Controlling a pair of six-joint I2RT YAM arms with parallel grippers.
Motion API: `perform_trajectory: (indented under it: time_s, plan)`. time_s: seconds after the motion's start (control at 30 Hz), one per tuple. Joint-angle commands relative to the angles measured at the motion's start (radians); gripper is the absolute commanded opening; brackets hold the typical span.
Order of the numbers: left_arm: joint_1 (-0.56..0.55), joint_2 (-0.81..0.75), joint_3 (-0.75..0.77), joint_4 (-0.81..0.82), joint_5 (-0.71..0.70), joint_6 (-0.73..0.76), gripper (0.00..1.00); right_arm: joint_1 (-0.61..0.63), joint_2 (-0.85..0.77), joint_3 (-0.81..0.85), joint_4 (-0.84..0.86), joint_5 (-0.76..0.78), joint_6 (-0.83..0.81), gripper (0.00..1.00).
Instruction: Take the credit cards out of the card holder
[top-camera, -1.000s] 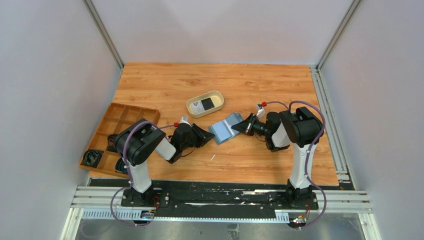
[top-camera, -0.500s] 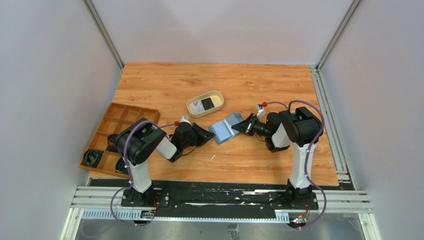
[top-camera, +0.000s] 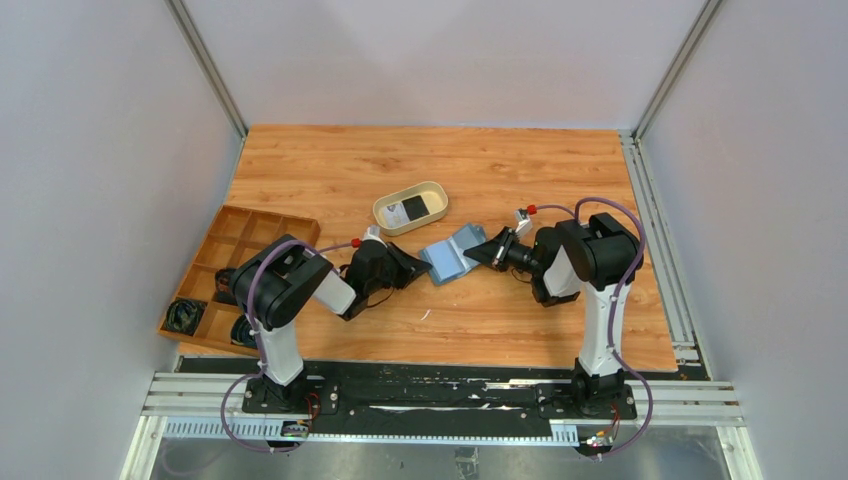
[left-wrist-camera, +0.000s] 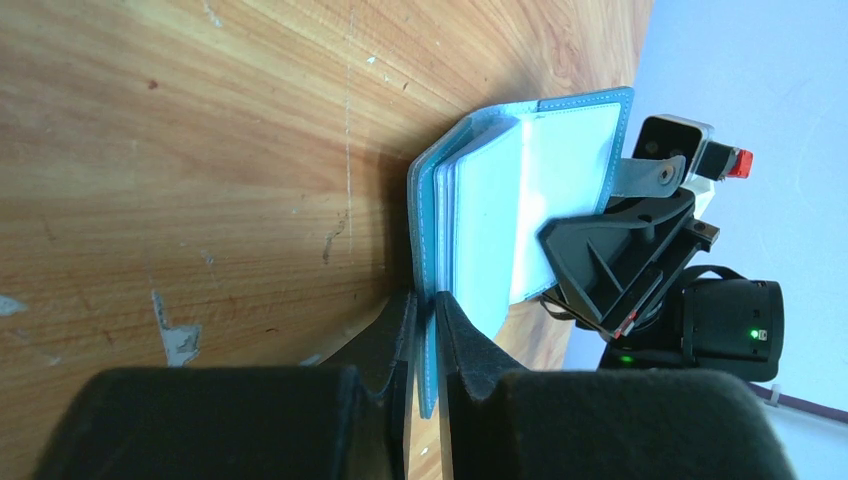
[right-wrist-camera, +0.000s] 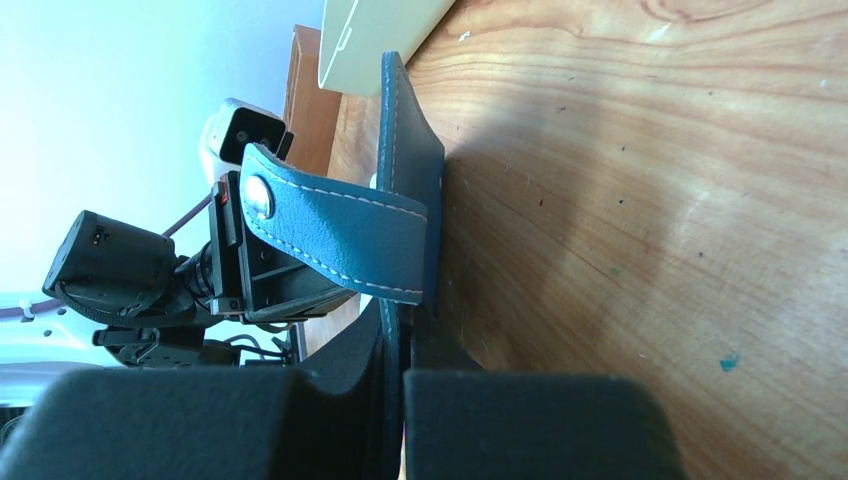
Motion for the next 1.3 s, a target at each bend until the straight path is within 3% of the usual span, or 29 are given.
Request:
perform_trajectory:
  time_s: [0.0,0.13,0.27,0.47,0.63,0.73,0.87,1.0,1.07,1.27]
  plan:
    - [0.006,0.013,0.031,-0.002,-0.008,0.029,0.12,0.035,0.064,-0.002,-0.012,0.003,-0.004,0.0]
    - [0.005,0.013,0.042,-0.003,-0.001,0.034,0.12,0.05,0.07,0.003,-0.007,0.005,0.001,0.0]
    - [0.005,0.007,0.049,-0.011,0.005,0.041,0.0,0.054,0.077,0.001,0.001,0.005,0.005,0.0]
    - [0.005,-0.017,0.043,-0.039,0.022,0.076,0.0,0.037,0.061,-0.013,-0.018,0.002,-0.017,0.0]
    - [0.006,-0.07,0.054,-0.151,0.028,0.157,0.0,-0.031,-0.016,-0.051,-0.098,-0.003,-0.08,0.16]
    - [0.006,-0.108,0.079,-0.257,0.025,0.221,0.0,-0.043,-0.138,-0.064,-0.286,0.02,-0.197,0.42]
    - [0.006,-0.127,0.124,-0.354,0.053,0.289,0.0,-0.015,-0.422,-0.054,-0.693,0.145,-0.425,0.6]
    - [0.006,-0.121,0.137,-0.38,0.062,0.302,0.0,0.095,-0.701,0.034,-1.117,0.418,-0.651,0.71]
    - [0.005,-0.112,0.139,-0.381,0.067,0.301,0.0,0.189,-0.769,0.094,-1.242,0.533,-0.727,0.76]
    - [0.005,-0.087,0.158,-0.381,0.092,0.304,0.0,0.356,-0.701,0.269,-1.449,0.718,-0.844,0.77]
